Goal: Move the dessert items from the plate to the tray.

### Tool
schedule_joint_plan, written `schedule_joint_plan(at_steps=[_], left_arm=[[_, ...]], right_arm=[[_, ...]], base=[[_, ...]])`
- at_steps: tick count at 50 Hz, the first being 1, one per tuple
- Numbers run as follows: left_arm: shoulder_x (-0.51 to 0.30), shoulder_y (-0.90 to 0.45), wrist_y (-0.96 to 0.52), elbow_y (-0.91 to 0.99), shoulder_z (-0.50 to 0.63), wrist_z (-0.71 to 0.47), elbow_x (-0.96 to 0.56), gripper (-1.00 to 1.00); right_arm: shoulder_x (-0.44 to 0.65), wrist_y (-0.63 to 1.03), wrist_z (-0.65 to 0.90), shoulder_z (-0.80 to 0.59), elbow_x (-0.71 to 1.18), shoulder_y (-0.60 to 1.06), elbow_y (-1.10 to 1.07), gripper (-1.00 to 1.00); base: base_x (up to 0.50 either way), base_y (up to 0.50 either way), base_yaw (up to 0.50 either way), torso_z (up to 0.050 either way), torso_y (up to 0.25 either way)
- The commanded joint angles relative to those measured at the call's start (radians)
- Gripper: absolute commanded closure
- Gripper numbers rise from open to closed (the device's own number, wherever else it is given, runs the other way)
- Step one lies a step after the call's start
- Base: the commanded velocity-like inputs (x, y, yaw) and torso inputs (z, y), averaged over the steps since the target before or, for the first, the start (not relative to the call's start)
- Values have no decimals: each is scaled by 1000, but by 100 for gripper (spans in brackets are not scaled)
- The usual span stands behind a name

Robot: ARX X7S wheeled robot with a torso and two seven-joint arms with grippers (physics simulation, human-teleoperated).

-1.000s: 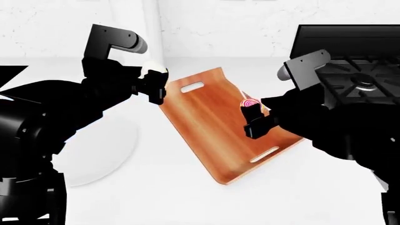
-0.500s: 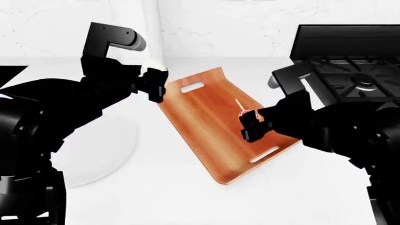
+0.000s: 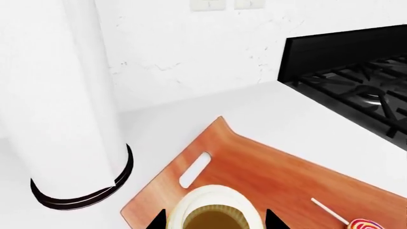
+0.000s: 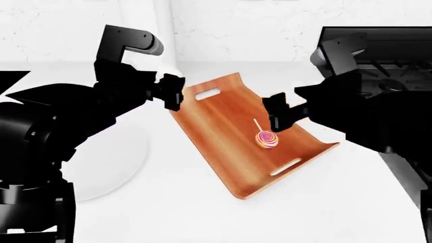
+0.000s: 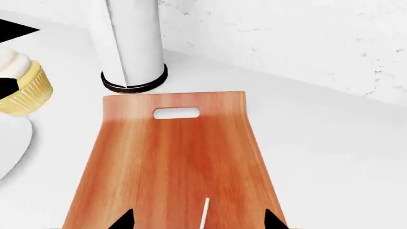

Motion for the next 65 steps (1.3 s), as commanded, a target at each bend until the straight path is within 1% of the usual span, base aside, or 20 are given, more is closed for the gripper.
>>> schedule_joint_plan(at_steps=[1,6,10,17,24,28,34,40,47,52,53,60,65], left_arm=[[63,-21,-16,-25,58,-39,7,100],[121,-34,-6,-69,126,-64,35,100],[167,-34,11,-115,164,-84,54,100],[235,-54,91,-292,192,-94,84,100],[282,-33,144,-370,205,-141,69,100],[286,-40,204,-442,245,-201,-2,100],[287,-51,352,-569,328,-273,-121,100],[284,-51,446,-627,405,-303,-198,100],[279,-62,474,-651,445,-318,-236,100],[271,-60,463,-633,463,-323,-262,100],[269,-60,464,-630,466,-324,-265,-100],[262,-56,484,-609,489,-337,-267,-100],[243,-57,500,-549,486,-369,-270,-100]], right_arm=[[55,149,235,270,268,68,-191,-100],[79,187,334,344,398,35,-249,-100],[105,186,371,380,458,12,-275,-100],[149,180,425,417,550,-12,-302,-100],[166,164,434,420,570,-28,-309,-100],[174,156,442,418,583,-31,-310,-100],[185,146,448,414,599,-39,-311,-100],[194,139,453,404,611,-40,-309,-100],[201,130,448,394,613,-39,-309,-100],[206,124,445,387,615,-39,-309,-100],[207,123,444,386,615,-39,-309,-100],[213,116,437,377,617,-38,-309,-100],[217,112,430,370,618,-37,-309,-100]], base=[[0,0,0,0,0],[0,0,0,0,0],[0,0,0,0,0],[0,0,0,0,0],[0,0,0,0,0],[0,0,0,0,3],[0,0,0,0,0],[0,0,0,0,0],[0,0,0,0,0],[0,0,1,0,0],[0,0,0,0,0],[0,0,0,0,0],[0,0,0,0,0]])
